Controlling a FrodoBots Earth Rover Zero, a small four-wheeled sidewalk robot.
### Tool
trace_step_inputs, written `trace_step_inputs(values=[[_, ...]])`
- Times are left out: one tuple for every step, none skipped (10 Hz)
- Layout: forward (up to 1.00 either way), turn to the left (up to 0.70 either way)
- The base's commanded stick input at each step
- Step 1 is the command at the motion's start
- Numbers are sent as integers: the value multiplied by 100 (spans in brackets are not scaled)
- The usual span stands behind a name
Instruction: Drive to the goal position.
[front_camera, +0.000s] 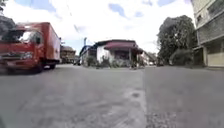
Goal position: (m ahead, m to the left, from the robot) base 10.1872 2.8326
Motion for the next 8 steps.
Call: trace_step_inputs(values=[[100,0],[100,0],[100,0],[100,0],[100,0],[100,0],[100,0],[100,0]])
